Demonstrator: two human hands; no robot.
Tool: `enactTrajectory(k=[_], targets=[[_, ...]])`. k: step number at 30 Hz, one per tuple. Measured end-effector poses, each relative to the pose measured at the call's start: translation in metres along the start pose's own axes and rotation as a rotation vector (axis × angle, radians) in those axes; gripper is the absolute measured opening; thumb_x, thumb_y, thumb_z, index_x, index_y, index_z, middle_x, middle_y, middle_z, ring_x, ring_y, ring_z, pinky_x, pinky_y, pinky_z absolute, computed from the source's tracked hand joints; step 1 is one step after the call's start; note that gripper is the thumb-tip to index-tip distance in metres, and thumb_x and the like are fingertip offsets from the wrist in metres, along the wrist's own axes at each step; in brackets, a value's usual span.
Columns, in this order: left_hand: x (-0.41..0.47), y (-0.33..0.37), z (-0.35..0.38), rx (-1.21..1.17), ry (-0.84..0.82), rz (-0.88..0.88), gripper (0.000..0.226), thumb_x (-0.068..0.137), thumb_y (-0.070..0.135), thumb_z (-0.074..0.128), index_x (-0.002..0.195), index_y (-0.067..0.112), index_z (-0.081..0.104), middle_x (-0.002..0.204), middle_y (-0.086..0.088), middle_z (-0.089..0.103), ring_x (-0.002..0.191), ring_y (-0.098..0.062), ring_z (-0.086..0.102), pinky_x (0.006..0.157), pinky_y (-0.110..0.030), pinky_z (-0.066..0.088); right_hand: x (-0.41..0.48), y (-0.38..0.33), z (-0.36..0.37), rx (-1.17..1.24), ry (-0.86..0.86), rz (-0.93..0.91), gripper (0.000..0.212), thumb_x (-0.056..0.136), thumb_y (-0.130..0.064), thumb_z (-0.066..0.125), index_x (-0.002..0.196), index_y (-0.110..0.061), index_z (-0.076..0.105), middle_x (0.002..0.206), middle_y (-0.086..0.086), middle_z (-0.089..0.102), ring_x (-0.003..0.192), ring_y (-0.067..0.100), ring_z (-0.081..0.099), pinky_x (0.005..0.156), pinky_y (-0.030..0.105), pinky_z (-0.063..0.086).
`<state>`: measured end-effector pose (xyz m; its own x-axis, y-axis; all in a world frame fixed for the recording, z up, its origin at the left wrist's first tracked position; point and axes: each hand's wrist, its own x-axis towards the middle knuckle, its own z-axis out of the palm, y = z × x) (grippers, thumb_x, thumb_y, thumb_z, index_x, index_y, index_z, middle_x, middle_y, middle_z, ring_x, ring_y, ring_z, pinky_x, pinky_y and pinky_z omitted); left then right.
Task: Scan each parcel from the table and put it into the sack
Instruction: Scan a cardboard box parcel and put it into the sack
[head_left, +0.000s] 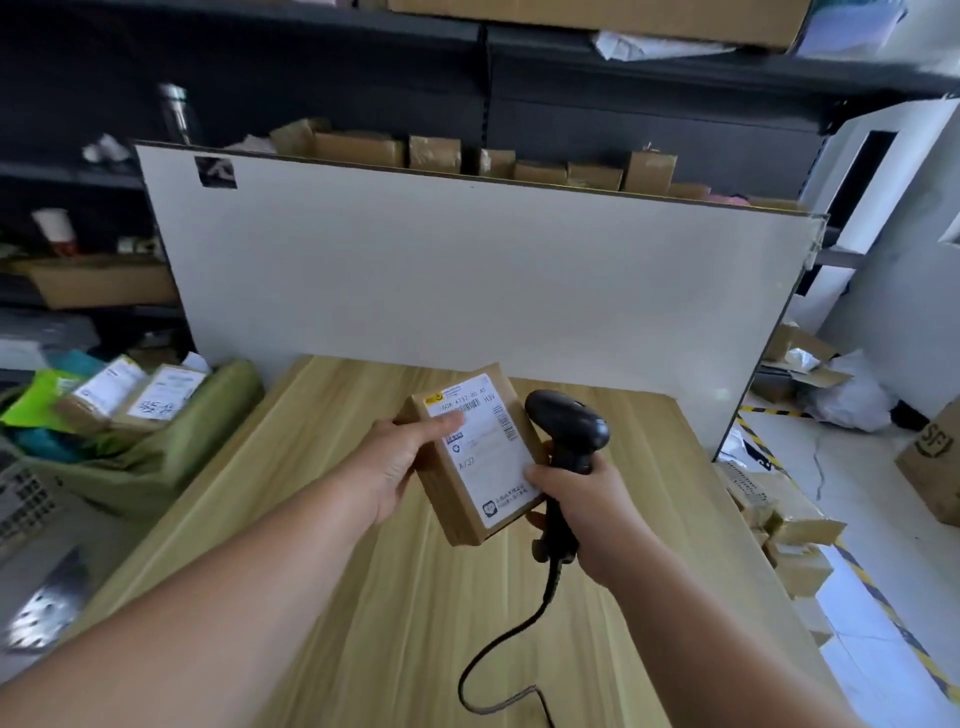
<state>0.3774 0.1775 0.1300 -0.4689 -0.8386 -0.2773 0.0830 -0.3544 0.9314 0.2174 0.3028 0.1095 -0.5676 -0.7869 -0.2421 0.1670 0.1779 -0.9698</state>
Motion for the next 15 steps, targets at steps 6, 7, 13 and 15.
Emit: enactTrajectory(k=[6,7,13,15], targets=[[0.005,0.015,-0.063,0.084,0.031,-0.041,0.053,0.073,0.010,0.076,0.112,0.025,0.043,0.102,-0.005,0.070,0.093,-0.025,0.064,0.081,-0.048,0.052,0.002,-0.016,0.065,-0.076,-0.091,-0.005,0.030,0.085,-0.023,0.073,0.112,-0.022,0.059,0.102,0.009,0.071,0.088,0.029,0.070,0.075,0.048,0.062],[0.009,0.021,-0.079,0.102,0.053,-0.026,0.051,0.073,0.011,0.076,0.111,0.025,0.046,0.103,-0.004,0.070,0.093,-0.024,0.065,0.075,-0.043,0.052,0.003,-0.021,0.075,-0.115,-0.111,-0.002,0.031,0.085,-0.026,0.074,0.112,-0.022,0.060,0.103,0.010,0.070,0.087,0.029,0.069,0.075,0.047,0.062],[0.039,0.053,-0.180,0.273,0.169,-0.001,0.039,0.072,0.022,0.081,0.098,0.031,0.055,0.097,0.009,0.069,0.092,-0.013,0.063,0.077,-0.038,0.049,0.007,-0.054,0.151,-0.213,-0.304,0.031,0.028,0.087,-0.024,0.072,0.110,-0.013,0.061,0.071,0.009,0.066,0.060,0.025,0.058,0.061,0.041,0.047],[0.048,0.058,-0.210,0.303,0.179,0.009,0.040,0.072,0.021,0.081,0.101,0.032,0.056,0.097,0.011,0.069,0.090,-0.009,0.062,0.066,-0.031,0.045,0.007,-0.061,0.178,-0.238,-0.362,0.068,0.025,0.088,-0.024,0.071,0.103,-0.007,0.059,0.066,0.007,0.062,0.056,0.022,0.053,0.058,0.038,0.045]])
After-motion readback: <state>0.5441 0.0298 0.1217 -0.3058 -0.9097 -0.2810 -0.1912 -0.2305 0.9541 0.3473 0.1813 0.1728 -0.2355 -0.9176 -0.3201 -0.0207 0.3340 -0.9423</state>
